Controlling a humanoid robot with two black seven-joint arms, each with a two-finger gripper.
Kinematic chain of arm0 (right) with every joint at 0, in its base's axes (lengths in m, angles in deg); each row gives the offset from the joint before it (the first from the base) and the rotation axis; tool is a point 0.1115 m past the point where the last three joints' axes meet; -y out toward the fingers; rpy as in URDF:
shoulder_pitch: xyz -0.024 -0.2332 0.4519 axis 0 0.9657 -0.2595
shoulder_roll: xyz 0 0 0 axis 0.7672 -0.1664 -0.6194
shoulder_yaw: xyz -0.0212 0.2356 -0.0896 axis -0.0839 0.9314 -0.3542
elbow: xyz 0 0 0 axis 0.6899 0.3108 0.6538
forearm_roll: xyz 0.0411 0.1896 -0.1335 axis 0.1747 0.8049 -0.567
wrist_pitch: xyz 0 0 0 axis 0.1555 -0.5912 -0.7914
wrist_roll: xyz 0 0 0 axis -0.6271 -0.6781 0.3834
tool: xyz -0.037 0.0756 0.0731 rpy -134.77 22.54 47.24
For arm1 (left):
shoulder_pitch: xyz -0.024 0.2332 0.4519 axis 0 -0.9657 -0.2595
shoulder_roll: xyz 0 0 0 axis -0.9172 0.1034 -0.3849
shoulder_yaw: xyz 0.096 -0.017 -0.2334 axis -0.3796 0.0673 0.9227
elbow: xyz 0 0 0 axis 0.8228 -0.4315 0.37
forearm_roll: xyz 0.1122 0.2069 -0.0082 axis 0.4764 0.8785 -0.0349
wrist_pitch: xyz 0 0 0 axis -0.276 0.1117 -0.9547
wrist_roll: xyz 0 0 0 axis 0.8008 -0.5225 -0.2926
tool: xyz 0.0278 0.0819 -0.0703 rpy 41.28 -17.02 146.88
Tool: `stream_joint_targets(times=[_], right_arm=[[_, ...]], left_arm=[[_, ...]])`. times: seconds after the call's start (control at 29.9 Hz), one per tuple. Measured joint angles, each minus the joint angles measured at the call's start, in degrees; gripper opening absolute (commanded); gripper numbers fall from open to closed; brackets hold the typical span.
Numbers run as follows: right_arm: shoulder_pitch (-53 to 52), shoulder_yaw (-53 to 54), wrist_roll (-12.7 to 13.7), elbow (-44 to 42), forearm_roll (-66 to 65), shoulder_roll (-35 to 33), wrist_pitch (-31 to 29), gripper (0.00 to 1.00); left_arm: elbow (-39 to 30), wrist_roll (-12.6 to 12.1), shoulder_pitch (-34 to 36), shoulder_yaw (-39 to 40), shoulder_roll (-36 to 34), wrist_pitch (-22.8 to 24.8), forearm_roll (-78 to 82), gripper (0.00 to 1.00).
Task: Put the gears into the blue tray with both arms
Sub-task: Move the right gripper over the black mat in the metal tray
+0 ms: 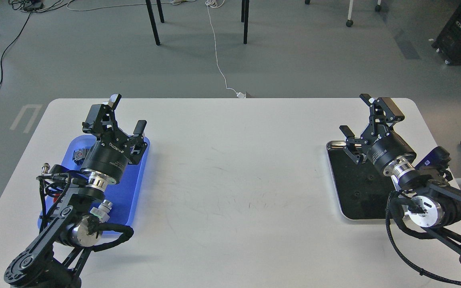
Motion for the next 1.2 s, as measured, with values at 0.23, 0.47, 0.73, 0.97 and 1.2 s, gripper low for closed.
stream_joint_targets(times=[0.23, 0.47, 0.73, 0.97, 1.2], right_arm=[[-0.3, 0.1, 0.0, 0.0, 0.0, 0.2, 0.0, 0.99], [-1.2, -0.9, 0.0, 0.3, -2.0, -2.6, -2.3, 0.99], [-13.1, -12.8, 0.0, 4.9, -26.0, -17.1, -7.9, 0.99], [-34.3, -30.9, 0.0, 5.9, -51.8, -24.0, -13.1, 0.99], [-52.1, -51.9, 0.0, 4.6, -70.1, -20.1, -15.5, 0.95]], left_arm=[[-0.2, -0.1, -0.1, 0.0, -0.2, 0.3, -0.2, 0.98], [-0.1, 1.2, 0.1, -0.3, -0.1, 0.5, -0.7, 0.98], [-0.1, 2.2, -0.1, -0.8, -0.2, 0.4, -0.7, 0.98], [-1.8, 2.2, -0.2, -0.9, 0.1, 0.3, -0.8, 0.98], [-2.1, 2.1, -0.8, -0.9, 0.0, 0.2, -0.8, 0.98]])
